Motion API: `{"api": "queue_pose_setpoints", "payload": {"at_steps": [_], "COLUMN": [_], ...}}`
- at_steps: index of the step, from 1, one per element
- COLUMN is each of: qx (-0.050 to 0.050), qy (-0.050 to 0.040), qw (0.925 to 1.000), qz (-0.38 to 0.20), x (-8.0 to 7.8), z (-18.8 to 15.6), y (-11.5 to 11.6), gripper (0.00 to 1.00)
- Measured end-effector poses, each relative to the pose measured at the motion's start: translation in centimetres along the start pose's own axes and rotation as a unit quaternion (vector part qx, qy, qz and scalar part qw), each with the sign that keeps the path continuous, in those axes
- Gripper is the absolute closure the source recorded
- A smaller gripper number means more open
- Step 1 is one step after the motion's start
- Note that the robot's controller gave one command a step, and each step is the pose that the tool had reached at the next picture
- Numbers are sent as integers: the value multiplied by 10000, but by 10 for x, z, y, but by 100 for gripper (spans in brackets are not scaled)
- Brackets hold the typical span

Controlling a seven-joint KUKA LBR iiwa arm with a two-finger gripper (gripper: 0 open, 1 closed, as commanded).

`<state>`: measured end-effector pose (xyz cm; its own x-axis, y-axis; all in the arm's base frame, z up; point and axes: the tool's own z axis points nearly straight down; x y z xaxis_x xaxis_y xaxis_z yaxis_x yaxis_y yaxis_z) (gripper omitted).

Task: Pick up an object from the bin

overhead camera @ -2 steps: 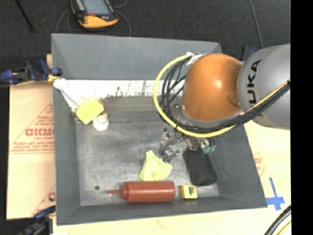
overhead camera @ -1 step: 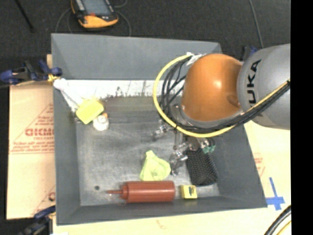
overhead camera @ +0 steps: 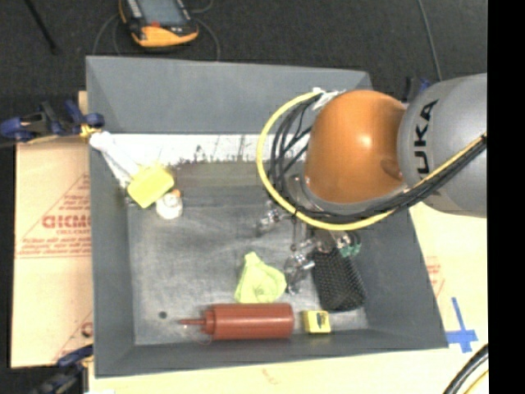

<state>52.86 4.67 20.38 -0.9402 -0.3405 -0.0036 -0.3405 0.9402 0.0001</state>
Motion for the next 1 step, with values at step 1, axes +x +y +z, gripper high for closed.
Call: {"api": "queue_pose_setpoints", "payload": {"at_steps": [1], "qx": [40], "qy": [-144], "qw": [9970], "qz": [-759], "x": [7], "z": [127], "y": [46], "gripper": [100]}}
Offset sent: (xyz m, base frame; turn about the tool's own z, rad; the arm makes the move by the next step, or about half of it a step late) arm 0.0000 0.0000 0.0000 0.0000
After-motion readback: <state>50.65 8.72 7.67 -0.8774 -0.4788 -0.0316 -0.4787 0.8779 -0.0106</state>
